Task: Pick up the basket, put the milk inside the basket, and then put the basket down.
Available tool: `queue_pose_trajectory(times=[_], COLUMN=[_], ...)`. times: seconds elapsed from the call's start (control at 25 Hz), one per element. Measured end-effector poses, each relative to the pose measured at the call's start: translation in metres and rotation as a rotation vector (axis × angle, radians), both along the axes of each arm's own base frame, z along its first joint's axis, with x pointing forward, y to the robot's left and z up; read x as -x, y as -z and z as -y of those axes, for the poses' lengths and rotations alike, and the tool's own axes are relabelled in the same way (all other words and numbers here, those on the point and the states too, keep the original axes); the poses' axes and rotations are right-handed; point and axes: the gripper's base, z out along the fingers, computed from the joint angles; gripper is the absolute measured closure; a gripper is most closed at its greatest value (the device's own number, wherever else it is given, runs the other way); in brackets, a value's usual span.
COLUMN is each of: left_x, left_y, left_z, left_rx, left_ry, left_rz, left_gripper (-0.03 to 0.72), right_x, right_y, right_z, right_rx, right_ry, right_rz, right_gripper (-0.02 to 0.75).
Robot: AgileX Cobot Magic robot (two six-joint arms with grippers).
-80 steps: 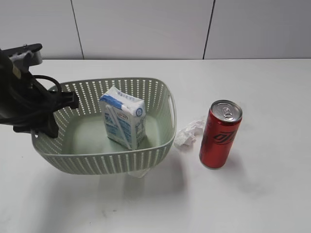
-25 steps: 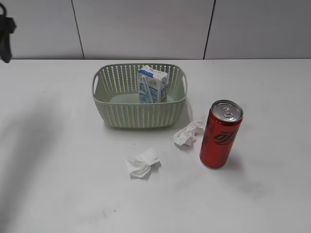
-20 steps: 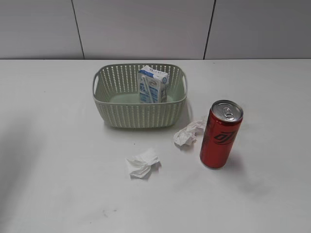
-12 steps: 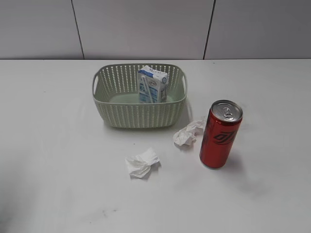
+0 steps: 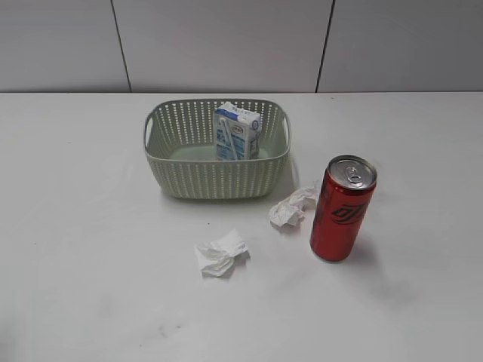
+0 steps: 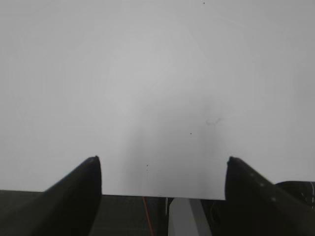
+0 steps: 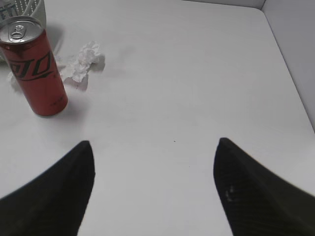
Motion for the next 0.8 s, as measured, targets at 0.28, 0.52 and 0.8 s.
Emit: queue_pose_trajectory(times=[0.28, 0.52, 0.8], left_x=[0.042, 0.080, 0.106], left_y=[-0.022, -0.027, -0.030], left_z=[0.000, -0.005, -0.005], left_rx=[0.008, -0.045, -0.036], left_ry=[-0.001, -0.006, -0.009], left_rz=[0.315, 0.523, 0.688], left_gripper=[0.106, 0.120, 0.127], right_x=[0.000, 0.000, 0.000], right_y=[0.000, 0.000, 0.000], right_z=[0.000, 0.000, 0.000], right_rx=[0.000, -0.002, -0.002], right_ry=[0.000, 0.000, 0.000], right_rz=[0.000, 0.000, 0.000], right_gripper=[0.146, 0.146, 0.146])
